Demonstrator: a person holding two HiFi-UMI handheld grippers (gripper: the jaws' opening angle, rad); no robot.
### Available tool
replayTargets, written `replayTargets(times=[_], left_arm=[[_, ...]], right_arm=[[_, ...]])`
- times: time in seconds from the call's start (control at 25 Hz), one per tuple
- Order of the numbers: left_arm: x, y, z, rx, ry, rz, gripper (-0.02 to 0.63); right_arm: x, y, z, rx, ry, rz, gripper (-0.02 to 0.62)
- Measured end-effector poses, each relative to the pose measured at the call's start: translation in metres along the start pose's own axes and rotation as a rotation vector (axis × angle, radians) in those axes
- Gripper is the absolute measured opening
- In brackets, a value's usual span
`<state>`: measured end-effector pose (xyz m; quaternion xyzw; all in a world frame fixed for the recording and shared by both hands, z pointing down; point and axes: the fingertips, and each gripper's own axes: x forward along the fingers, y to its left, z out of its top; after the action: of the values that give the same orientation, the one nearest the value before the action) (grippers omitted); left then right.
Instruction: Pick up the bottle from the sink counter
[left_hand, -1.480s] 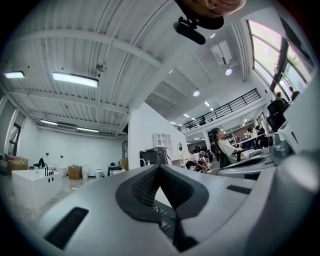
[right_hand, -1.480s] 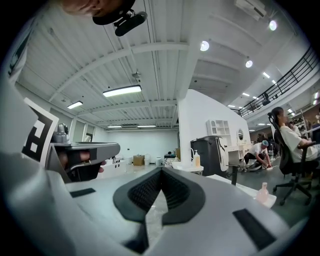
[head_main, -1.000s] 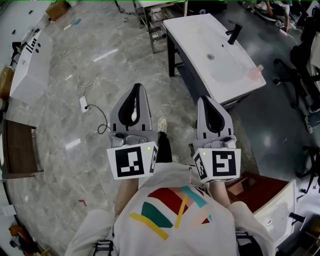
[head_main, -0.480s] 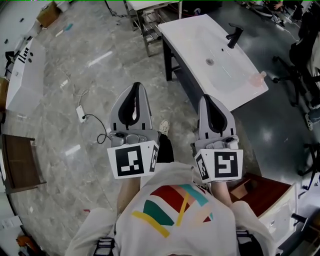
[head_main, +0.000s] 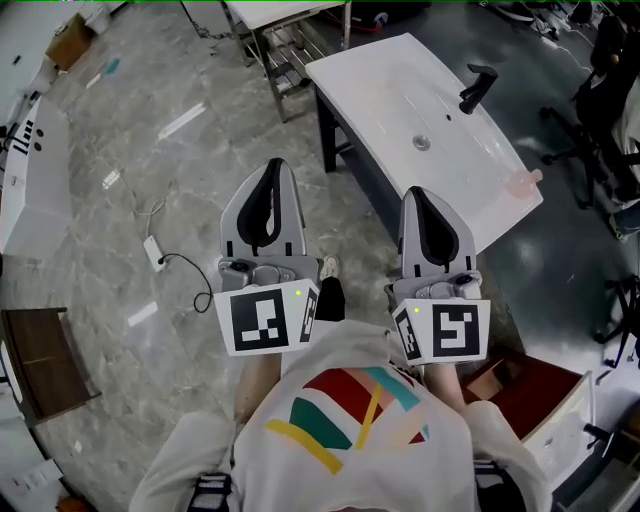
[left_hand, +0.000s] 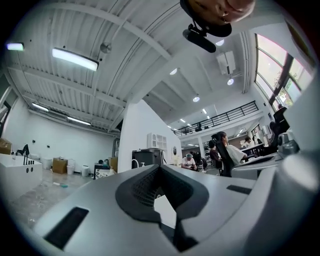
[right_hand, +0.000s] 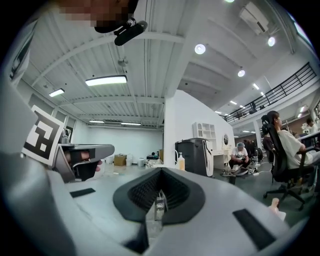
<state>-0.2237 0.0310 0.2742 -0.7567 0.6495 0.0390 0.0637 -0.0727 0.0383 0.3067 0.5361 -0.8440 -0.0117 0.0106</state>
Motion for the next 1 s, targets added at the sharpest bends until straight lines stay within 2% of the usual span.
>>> replayTargets(times=[0.4,0.76,1.0], left_arm=[[0.102,0.038,-0.010,-0.021,-0.017,-0.159,0.017],[0.159,0.044,-0.019,-0.029,-0.029,-0.222,0.017],[0.185,0.032,-0.025,-0.027,-0.009,-0.222,0.017]], right_arm=[[0.096,-0.022,0.018,-0.038,-0.010,-0.122,0.011],[0.143,-0.039,0.013,-0.046,-0.008,-0.182,0.011],[0.161,-0.062,0.015,-0.064,-0.014,-0.190,0.011]])
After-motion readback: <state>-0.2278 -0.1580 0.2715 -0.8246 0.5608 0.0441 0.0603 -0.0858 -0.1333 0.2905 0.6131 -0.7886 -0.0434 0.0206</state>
